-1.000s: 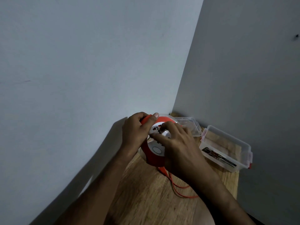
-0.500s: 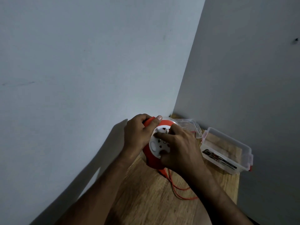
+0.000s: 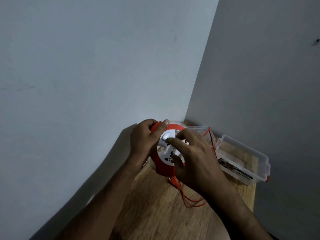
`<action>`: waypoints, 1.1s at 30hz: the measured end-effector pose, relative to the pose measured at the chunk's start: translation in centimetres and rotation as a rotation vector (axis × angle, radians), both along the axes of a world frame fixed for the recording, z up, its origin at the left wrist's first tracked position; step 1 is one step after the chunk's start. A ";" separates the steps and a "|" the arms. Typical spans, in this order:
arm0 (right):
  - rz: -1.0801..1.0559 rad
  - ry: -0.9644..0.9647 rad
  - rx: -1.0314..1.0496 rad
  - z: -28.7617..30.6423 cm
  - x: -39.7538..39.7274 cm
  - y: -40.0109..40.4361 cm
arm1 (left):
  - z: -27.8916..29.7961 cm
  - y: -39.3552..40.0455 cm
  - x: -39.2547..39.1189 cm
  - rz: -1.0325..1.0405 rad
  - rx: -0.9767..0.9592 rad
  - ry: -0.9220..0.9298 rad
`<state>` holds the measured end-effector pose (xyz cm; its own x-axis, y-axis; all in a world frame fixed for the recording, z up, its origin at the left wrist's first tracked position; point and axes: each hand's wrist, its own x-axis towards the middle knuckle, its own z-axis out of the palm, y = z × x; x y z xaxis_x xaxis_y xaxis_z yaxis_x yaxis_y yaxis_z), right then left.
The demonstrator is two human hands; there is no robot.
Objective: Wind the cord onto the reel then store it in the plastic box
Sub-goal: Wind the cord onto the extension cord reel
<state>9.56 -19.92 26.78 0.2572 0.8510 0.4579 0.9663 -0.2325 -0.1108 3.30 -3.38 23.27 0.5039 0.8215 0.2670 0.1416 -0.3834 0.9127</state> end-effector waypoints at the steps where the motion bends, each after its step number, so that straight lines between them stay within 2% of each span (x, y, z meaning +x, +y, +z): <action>1: 0.031 -0.028 -0.104 0.0 0.3 0.0 | 0.0 0.0 0.0 -0.001 0.000 -0.001; 3: 0.031 -0.123 -0.290 -0.3 0.6 0.2 | -0.1 -0.1 0.2 -0.002 0.019 0.008; 5: 0.001 -0.160 -0.363 -0.6 0.6 0.4 | -0.2 -0.3 0.3 -0.010 0.039 0.026; 13: 0.033 -0.178 -0.209 -1.1 1.4 0.7 | -0.5 -0.6 0.4 -0.034 0.043 0.054; 15: -0.015 -0.091 -0.144 -1.3 1.3 0.6 | -0.5 -0.5 0.3 -0.020 0.036 0.050; 18: -0.193 0.192 0.026 -1.0 0.7 1.0 | -0.3 -0.5 0.3 -0.008 -0.043 0.012; 20: -0.272 0.246 0.041 -0.6 0.1 1.5 | -0.1 -0.7 0.3 -0.001 -0.044 0.010; 24: -0.299 0.077 -0.002 -0.3 -1.0 1.2 | 0.0 -0.8 0.3 0.003 -0.068 0.000; 27: -0.148 -0.016 0.062 -0.2 -0.9 0.3 | 0.3 -0.3 0.1 0.007 -0.046 0.002; 30: 0.021 -0.091 -0.116 -0.1 0.2 0.1 | 0.1 -0.2 0.1 0.001 -0.044 -0.010; 33: 0.044 -0.177 -0.277 -0.1 0.6 0.4 | -0.1 -0.4 0.2 -0.016 -0.049 -0.008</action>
